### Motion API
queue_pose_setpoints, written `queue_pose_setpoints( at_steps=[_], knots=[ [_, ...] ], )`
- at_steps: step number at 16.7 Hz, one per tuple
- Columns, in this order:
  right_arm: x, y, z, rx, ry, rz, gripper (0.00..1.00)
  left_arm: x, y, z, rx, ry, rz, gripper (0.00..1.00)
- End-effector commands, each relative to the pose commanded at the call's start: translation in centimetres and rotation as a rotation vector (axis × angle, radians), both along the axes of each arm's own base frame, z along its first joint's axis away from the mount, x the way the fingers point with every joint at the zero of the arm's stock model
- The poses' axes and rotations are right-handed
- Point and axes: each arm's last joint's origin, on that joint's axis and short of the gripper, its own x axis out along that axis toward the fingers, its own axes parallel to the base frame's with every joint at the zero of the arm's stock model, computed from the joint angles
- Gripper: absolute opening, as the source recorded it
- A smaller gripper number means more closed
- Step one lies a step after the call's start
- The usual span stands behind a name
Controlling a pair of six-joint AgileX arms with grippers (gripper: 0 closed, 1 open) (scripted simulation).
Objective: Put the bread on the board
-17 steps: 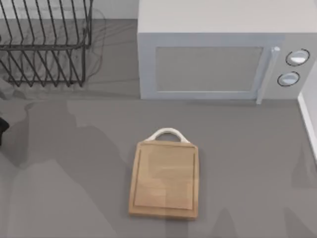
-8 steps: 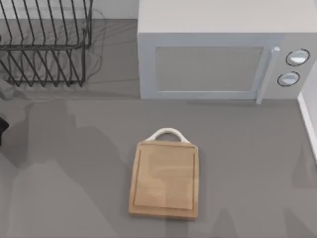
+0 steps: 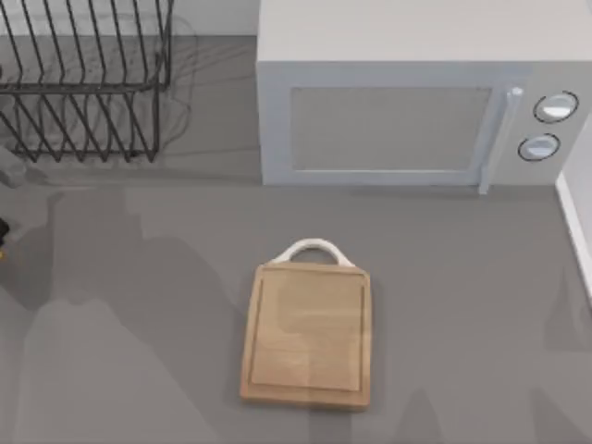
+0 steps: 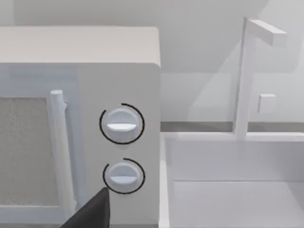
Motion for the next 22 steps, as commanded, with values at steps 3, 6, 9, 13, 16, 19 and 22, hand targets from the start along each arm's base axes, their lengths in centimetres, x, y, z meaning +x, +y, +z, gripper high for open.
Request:
queue_pose_setpoints(
  at_steps=[3, 6, 9, 13, 16, 19, 22],
  knots=[
    [0.0, 0.0, 0.0, 0.000, 0.000, 0.000, 1.00, 0.0, 0.0, 0.0, 0.000, 0.000, 0.000, 0.00],
    [0.0, 0.0, 0.0, 0.000, 0.000, 0.000, 1.00, 0.0, 0.0, 0.0, 0.000, 0.000, 0.000, 0.00],
    [0.0, 0.0, 0.0, 0.000, 0.000, 0.000, 1.00, 0.0, -0.2, 1.8, -0.011, -0.022, 0.005, 0.00],
    [0.0, 0.0, 0.0, 0.000, 0.000, 0.000, 1.00, 0.4, -0.1, 5.6, -0.014, -0.011, 0.004, 0.00],
    [0.0, 0.0, 0.0, 0.000, 0.000, 0.000, 1.00, 0.1, -0.2, 8.7, -0.020, 0.021, 0.004, 0.00],
    [0.0, 0.0, 0.0, 0.000, 0.000, 0.000, 1.00, -0.1, -0.2, 11.2, -0.013, -0.013, 0.007, 0.00],
    [0.0, 0.0, 0.0, 0.000, 0.000, 0.000, 1.00, -0.1, -0.2, 11.0, -0.013, -0.010, 0.006, 0.00]
  ],
)
